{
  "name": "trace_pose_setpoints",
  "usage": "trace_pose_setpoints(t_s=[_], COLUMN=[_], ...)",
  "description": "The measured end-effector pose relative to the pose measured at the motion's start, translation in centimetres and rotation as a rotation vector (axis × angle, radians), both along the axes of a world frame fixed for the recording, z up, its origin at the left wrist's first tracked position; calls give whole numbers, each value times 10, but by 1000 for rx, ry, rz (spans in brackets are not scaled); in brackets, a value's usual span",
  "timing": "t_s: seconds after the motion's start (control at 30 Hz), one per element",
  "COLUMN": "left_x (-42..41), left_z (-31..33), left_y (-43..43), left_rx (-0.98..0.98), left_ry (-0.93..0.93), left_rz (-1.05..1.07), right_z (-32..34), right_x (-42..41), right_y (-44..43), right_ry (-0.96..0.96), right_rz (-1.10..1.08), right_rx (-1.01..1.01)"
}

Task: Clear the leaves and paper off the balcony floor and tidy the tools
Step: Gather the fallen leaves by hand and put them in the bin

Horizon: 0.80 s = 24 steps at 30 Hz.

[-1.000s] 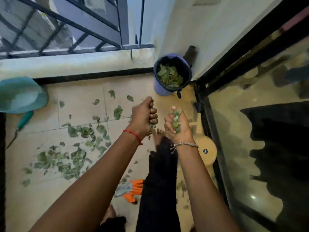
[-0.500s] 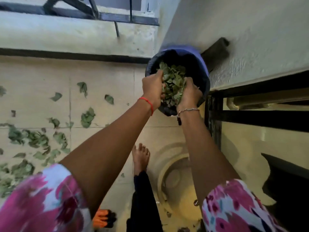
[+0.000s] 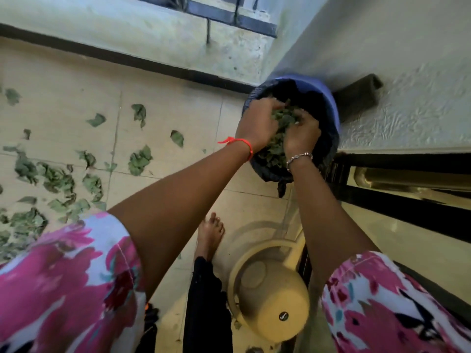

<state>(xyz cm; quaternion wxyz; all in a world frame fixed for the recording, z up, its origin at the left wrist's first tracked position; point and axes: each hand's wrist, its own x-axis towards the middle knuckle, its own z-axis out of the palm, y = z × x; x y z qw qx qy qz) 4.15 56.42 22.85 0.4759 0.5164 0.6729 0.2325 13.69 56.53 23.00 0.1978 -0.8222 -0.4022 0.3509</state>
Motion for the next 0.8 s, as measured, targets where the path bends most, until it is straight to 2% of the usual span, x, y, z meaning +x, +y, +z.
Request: trace_pose_setpoints(t_s=[0.07, 0.17, 0.23, 0.33, 0.53, 0.7, 0.8], left_x=[-20, -67, -102, -174, -326, -442, -495], left_z=[14, 33, 43, 51, 61, 71, 83], left_y=[-8, -31, -49, -104, -269, -429, -511], left_rx=[55, 98, 126, 142, -29, -155, -220], left_ry=[16, 110, 167, 203, 367, 405, 426], left_rz=[6, 15, 79, 131, 184, 308, 316], right_z=[7, 22, 32, 45, 69, 75, 79], right_x=[-14, -52, -82, -153, -318, -433, -483], right_y=[-2, -14, -24, -65, -201, -333, -405], right_ry=[-87, -352, -429, -352, -196, -92, -125], right_rz=[37, 184, 250, 436, 812, 982, 1049], right_rx=[27, -97, -41, 112, 201, 191, 143])
